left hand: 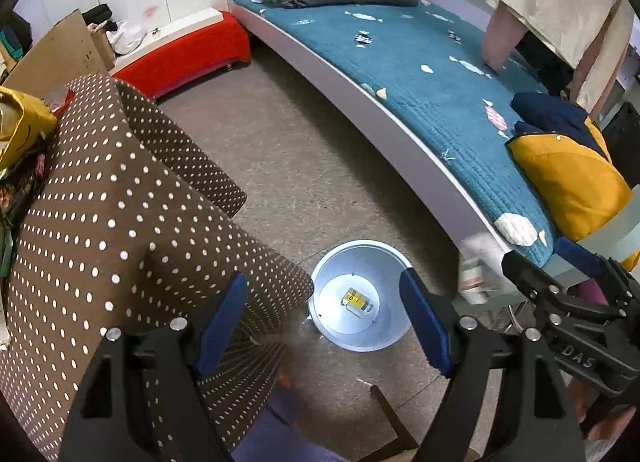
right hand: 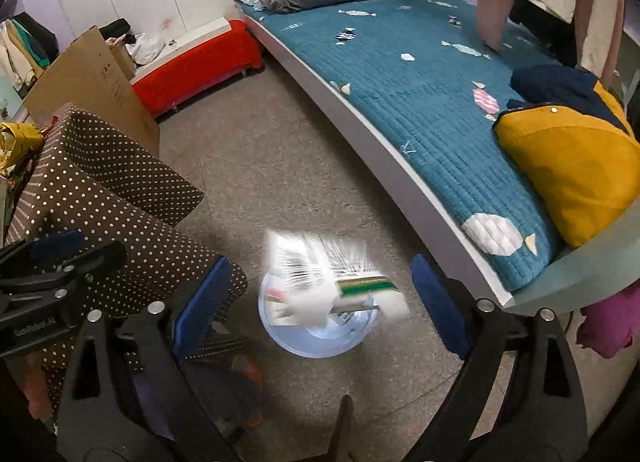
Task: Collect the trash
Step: 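Open the right gripper to drop the white box into the bucket, then move both tools back over the polka-dot table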
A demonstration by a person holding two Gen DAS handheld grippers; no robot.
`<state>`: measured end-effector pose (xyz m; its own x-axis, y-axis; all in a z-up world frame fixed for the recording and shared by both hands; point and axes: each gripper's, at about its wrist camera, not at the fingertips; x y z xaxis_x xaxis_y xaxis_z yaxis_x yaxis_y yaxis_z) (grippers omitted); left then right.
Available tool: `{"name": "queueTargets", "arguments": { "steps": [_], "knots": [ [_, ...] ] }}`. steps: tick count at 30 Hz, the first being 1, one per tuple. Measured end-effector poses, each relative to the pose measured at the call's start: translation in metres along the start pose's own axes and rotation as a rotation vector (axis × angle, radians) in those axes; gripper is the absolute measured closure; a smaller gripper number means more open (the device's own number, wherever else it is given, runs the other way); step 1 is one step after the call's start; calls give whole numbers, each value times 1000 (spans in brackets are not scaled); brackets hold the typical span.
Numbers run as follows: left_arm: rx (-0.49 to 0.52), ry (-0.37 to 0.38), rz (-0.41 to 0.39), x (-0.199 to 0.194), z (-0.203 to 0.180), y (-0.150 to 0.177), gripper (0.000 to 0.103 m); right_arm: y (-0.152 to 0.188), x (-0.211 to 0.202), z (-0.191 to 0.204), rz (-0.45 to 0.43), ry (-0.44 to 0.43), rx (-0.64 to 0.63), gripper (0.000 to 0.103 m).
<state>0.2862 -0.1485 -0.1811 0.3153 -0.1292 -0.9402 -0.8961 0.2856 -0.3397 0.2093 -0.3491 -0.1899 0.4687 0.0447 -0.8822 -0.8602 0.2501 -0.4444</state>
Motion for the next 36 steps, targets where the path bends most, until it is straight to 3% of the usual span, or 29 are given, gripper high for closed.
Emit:
{"name": "queueTargets", "arguments": {
  "steps": [19, 36],
  "knots": [
    [-2, 6, 17, -7, -5, 18, 26, 34, -2, -4, 72, 21, 16, 13],
    [16, 34, -60, -55, -12, 63, 26, 67, -67, 13, -52, 18, 11, 13]
  ]
}}
Point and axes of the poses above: each gripper's, at about its wrist camera, not at the fingertips, and x roughly the way its jaws point, z to its left, y to its underside, and after that the axes turned 6 degrees about z, right-handed
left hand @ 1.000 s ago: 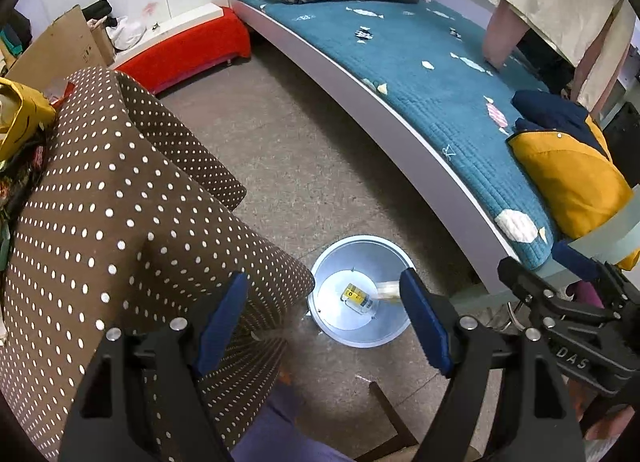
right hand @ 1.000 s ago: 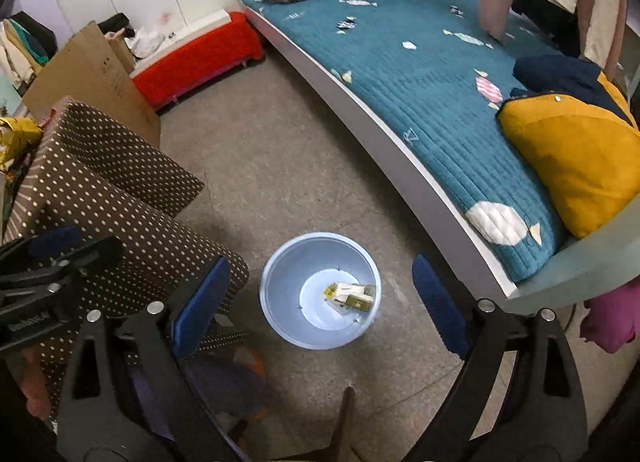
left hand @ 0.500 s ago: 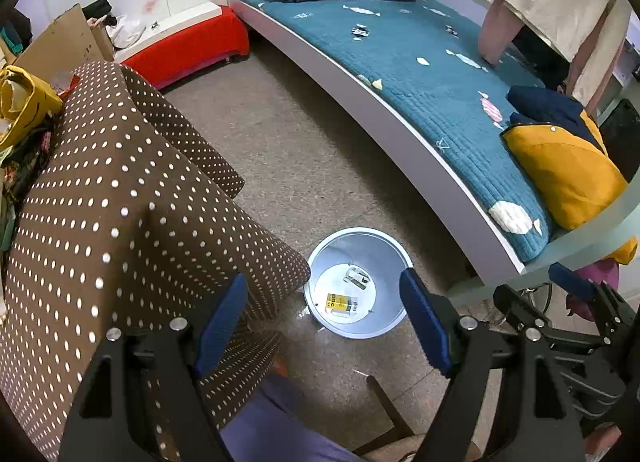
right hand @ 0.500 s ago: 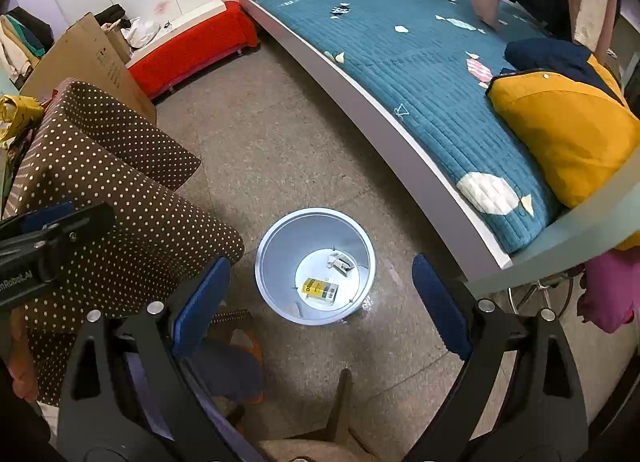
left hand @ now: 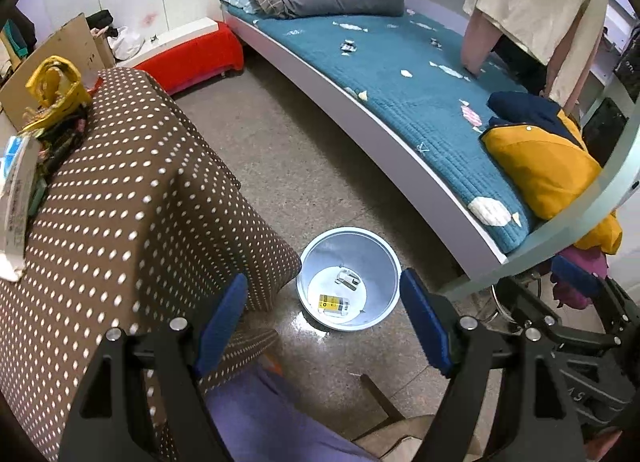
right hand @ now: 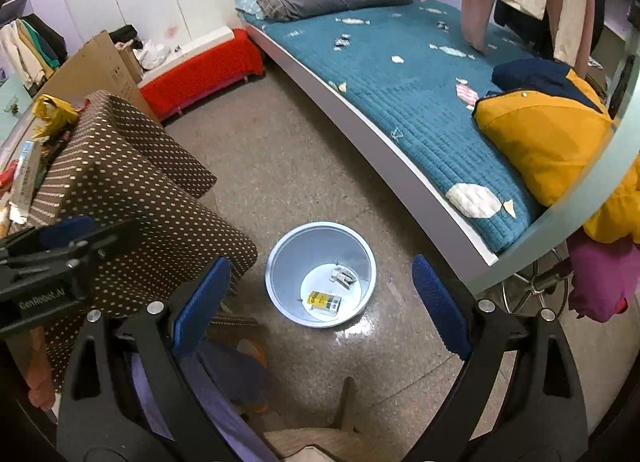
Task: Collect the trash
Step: 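Move both tools back over the polka-dot table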
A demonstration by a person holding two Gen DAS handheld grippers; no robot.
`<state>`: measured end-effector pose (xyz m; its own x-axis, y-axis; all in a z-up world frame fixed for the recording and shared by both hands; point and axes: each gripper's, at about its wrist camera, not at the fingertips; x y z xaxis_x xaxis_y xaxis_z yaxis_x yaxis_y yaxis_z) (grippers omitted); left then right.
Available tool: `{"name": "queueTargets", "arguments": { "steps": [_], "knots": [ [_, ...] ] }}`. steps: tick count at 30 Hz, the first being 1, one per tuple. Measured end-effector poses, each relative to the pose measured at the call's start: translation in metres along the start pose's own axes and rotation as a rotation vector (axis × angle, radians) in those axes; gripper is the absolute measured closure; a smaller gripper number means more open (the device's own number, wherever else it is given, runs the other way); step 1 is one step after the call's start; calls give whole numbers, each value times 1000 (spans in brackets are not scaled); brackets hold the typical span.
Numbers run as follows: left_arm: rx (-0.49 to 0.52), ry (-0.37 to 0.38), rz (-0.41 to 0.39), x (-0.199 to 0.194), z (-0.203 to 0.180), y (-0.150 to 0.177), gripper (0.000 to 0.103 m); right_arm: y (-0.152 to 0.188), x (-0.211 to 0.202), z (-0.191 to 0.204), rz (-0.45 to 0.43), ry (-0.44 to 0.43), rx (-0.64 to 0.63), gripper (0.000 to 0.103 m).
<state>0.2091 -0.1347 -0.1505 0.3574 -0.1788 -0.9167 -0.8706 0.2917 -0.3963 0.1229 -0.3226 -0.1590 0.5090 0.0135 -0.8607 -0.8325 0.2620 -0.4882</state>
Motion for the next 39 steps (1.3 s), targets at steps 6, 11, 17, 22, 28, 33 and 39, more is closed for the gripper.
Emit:
{"name": "queueTargets", "arguments": {
  "steps": [6, 11, 17, 22, 28, 33, 39],
  "knots": [
    [-2, 0, -64, -32, 6, 16, 26, 9, -31, 16, -70, -16, -27, 13],
    [-30, 4, -133, -62, 17, 31, 24, 16, -51, 28, -124, -27, -48, 13],
    [-69, -7, -192, -91, 35, 48, 24, 25, -75, 51, -180, -70, -97, 13],
    [-110, -24, -231, -110, 54, 59, 21, 28, -87, 72, -211, -110, -148, 13],
    [-181, -59, -259, -126, 88, 74, 20, 30, -89, 104, -218, -166, -207, 13],
    [-252, -95, -271, -136, 120, 87, 18, 28, -88, 134, -206, -208, -260, 13],
    [-347, -139, -280, -143, 164, 101, 17, 21, -85, 177, -192, -253, -348, 12]
  ]
}}
Point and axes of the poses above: each gripper's, at about its wrist camera, not at the fingertips, and x roughly the way its jaws point, z to its left, y to its underside, and after that the axes turned 6 degrees about z, right-handed
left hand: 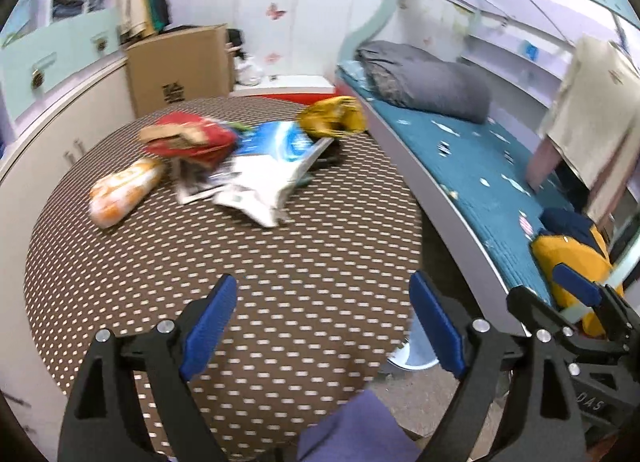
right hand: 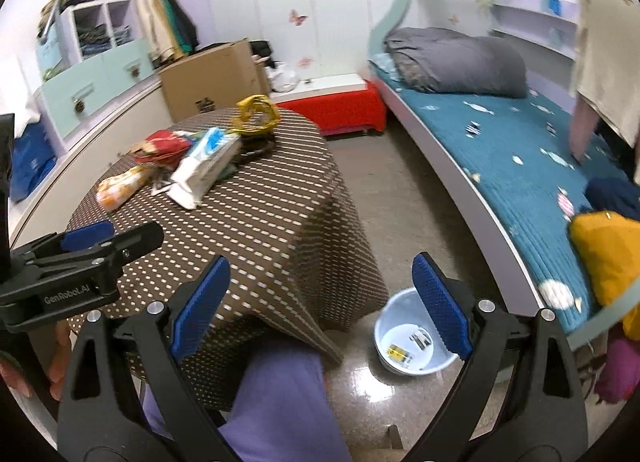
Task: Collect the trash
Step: 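Move both tools back over the polka-dot table, then grasp the orange-and-white bread bag with the left gripper while the right grasps the blue tissue pack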
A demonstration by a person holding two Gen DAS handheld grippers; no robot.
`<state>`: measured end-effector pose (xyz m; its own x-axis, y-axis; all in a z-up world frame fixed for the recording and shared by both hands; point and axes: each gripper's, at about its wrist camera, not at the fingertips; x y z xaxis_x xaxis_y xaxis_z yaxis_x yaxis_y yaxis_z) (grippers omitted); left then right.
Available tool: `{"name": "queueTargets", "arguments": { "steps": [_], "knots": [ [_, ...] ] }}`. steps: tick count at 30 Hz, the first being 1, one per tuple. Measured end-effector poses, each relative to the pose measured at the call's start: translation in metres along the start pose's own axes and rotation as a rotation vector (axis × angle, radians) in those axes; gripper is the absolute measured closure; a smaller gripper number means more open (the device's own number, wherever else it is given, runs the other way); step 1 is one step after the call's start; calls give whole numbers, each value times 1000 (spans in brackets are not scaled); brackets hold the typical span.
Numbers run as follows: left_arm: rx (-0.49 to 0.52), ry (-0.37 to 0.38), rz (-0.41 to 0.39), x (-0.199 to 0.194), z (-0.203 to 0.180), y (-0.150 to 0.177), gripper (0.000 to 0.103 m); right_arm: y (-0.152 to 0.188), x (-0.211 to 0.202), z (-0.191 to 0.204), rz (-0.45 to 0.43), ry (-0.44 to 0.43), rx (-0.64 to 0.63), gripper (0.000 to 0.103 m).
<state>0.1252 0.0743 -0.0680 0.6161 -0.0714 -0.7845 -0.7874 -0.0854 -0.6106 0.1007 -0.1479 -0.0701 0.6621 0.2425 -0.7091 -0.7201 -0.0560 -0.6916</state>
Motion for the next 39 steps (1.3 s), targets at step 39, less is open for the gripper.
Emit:
{"name": "queueTargets", "arguments": {
  "steps": [39],
  "knots": [
    [-237, -168, 96, 107, 224, -88, 14, -109, 193, 139, 257, -81, -44, 10]
  ]
}}
Point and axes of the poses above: each gripper's, at about its wrist camera, not at the fingertips, and x roughly the way its jaws point, z to its left, y to its underside, and after that the axes turned 6 degrees about z, right-handed
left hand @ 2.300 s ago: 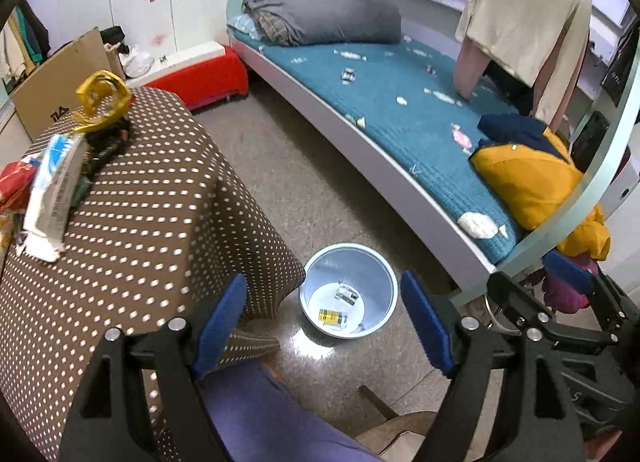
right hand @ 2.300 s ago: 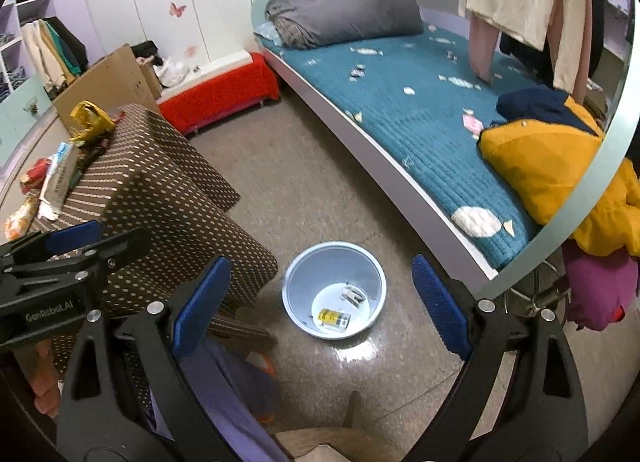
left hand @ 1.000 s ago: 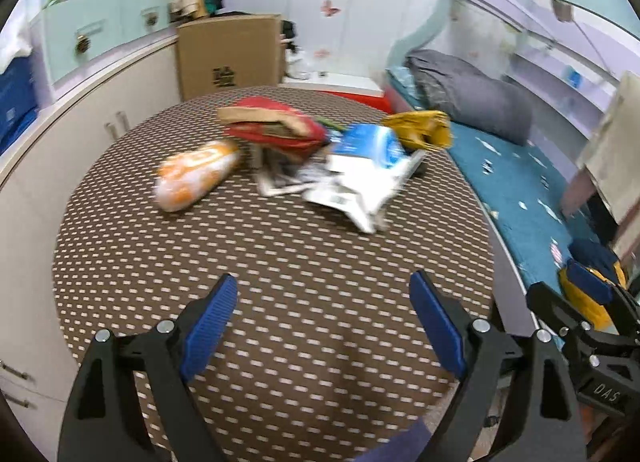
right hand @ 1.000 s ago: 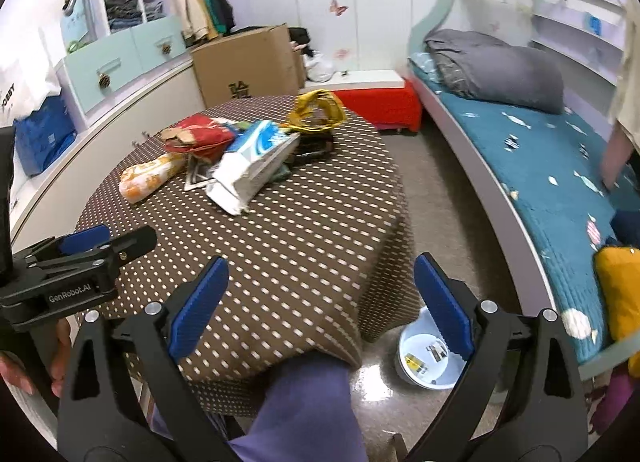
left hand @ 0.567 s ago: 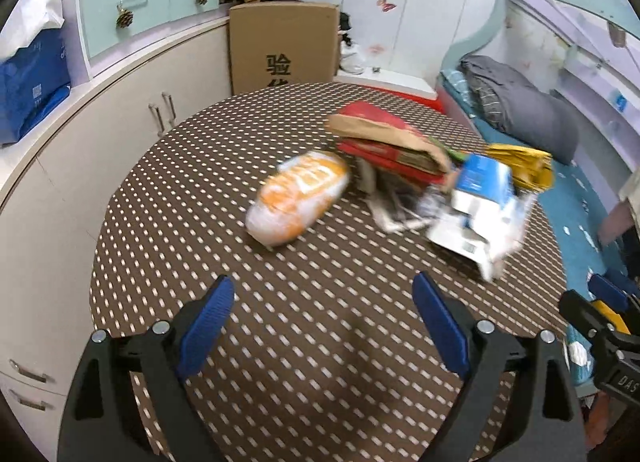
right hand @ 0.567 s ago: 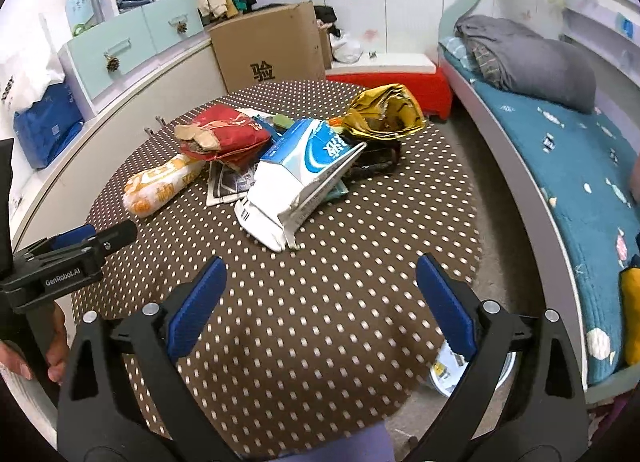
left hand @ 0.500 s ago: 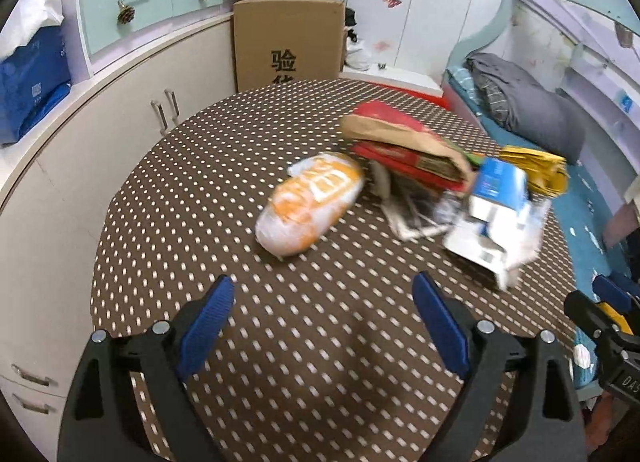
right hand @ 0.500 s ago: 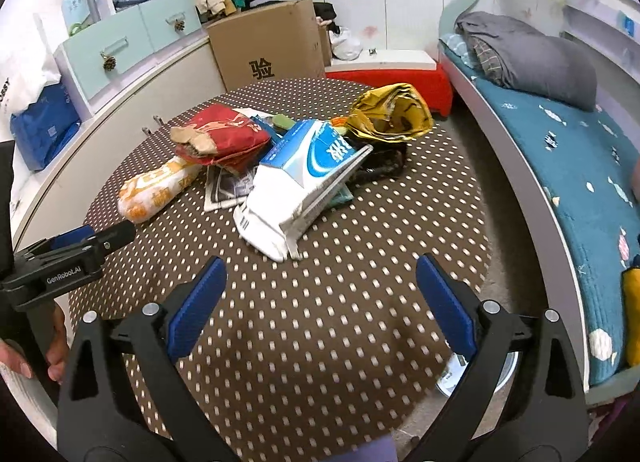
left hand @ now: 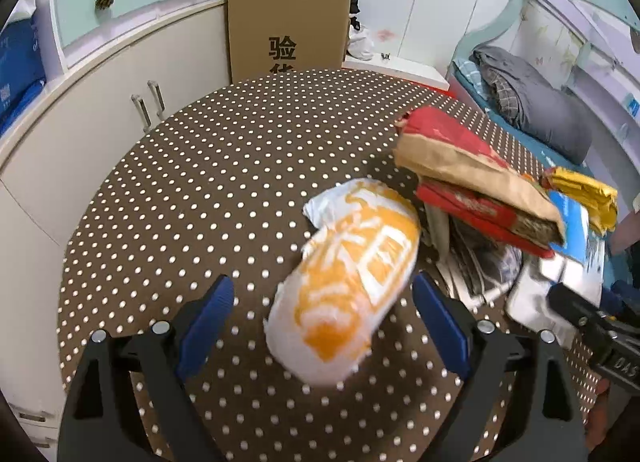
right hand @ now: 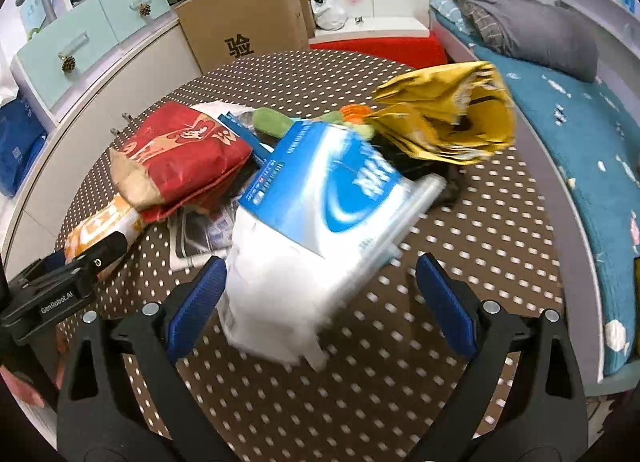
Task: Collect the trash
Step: 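Grasp the orange-and-white bread bag with the left gripper while the right grasps the blue tissue pack, then carry both items over the bucket and open the left gripper to drop the bread bag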
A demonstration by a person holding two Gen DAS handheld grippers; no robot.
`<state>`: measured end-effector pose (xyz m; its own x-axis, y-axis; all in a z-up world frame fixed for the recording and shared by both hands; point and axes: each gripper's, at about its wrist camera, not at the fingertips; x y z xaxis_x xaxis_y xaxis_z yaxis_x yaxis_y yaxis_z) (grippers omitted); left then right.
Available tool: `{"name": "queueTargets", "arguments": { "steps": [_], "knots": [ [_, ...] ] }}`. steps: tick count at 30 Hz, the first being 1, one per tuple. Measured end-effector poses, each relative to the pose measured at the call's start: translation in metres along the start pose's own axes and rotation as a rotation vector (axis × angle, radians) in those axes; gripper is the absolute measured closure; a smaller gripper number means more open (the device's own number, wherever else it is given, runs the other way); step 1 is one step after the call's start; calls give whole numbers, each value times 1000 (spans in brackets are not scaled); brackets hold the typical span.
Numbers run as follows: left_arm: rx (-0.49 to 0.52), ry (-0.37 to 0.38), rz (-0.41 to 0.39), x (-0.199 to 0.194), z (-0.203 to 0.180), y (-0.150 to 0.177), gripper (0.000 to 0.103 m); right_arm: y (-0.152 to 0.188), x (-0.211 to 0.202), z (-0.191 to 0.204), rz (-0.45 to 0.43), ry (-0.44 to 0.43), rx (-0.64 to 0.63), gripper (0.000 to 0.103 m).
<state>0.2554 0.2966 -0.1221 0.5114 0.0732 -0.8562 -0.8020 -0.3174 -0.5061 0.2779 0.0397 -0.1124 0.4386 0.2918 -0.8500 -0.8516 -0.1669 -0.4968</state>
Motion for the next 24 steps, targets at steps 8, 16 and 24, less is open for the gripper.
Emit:
{"name": "queueTargets", "arguments": {
  "steps": [8, 16, 24],
  "knots": [
    [-13, 27, -29, 6, 4, 1, 52, -4, 7, 4, -9, 17, 9, 18],
    [-18, 32, -57, -17, 3, 25, 58, 7, -17, -7, -32, -27, 8, 31],
    [5, 30, -51, -39, -13, 54, 58, 25, -45, -20, -57, -32, 4, 31]
  ]
}}
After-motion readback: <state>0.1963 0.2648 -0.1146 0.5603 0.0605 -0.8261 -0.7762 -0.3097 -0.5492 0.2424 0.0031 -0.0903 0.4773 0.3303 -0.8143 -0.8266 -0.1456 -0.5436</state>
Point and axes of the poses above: each gripper's, at about its wrist camera, not at the fingertips, and x roughly the way its jaws point, z to its left, y to its underside, and after that the axes turned 6 degrees about z, right-handed
